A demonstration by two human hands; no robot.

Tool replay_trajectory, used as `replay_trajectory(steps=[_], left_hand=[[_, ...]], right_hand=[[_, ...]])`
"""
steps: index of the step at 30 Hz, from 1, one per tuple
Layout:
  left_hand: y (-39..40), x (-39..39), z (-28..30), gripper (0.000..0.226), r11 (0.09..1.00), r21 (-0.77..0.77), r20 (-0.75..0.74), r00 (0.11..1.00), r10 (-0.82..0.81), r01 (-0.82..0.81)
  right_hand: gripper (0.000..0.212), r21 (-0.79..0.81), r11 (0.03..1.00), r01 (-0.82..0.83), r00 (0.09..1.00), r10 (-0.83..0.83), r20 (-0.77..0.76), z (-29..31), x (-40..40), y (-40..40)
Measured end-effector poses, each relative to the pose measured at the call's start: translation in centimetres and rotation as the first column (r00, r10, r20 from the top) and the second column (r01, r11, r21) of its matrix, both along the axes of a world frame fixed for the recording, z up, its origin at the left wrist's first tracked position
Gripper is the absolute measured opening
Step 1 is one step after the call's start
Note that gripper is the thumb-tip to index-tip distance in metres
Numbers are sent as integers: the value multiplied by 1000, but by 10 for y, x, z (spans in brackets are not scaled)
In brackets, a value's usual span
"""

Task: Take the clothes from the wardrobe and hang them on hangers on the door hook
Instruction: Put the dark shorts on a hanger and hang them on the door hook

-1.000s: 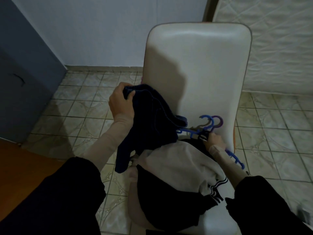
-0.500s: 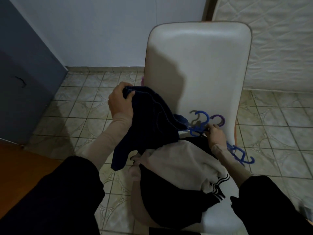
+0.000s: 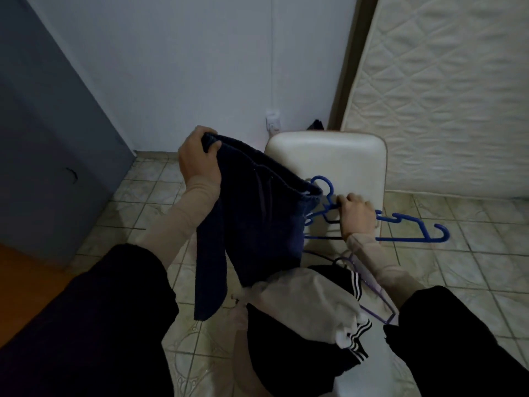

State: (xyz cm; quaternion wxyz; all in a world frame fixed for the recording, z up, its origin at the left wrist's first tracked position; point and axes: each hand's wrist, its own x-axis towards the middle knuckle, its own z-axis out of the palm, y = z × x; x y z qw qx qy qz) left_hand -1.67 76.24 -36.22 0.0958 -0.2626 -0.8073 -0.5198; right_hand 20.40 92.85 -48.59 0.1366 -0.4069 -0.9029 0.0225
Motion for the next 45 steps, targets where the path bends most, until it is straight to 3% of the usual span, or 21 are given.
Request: replay_trajectory(steps=[13,15,18,23,28,30,34,40,45], left_hand=[[-7,-28,217,14,982,154,-166,977,131,-106],[-10,-29,244,15,981,158,-179,974,140,-112],[-14,-28,268,14,988,115,-207,970,126,-104],[-18,-27,276,18,997,28,-162,984,70,-67],[-21,-18,264,20,998,-4,-75,995,61,-61],[-21,-18,255,21,999,-14,-39,998,44,-44],[-21,-15,241,22,1000,-15,25,1000,11,-11],[-22,-7,245,22,993,36,54,992,-114,113],[-26,2,264,21,962,105,41,966,-256,251]], right_hand=[[26,157,985,77,994,-87,62,179,-23,17],[25,164,981,107,994,-110,13,200,-25,17],[20,112,982,149,968,-122,-221,233,-30,18],[14,-99,995,-31,749,-43,-661,290,-47,8],[5,-246,904,-350,361,-112,-926,335,-70,-26],[8,-260,855,-448,231,-171,-958,348,-78,-39],[9,-267,753,-601,95,-264,-960,370,-93,-59],[11,-161,694,-701,-59,-281,-958,395,-106,-75],[11,-119,667,-736,-129,-310,-942,400,-108,-76]])
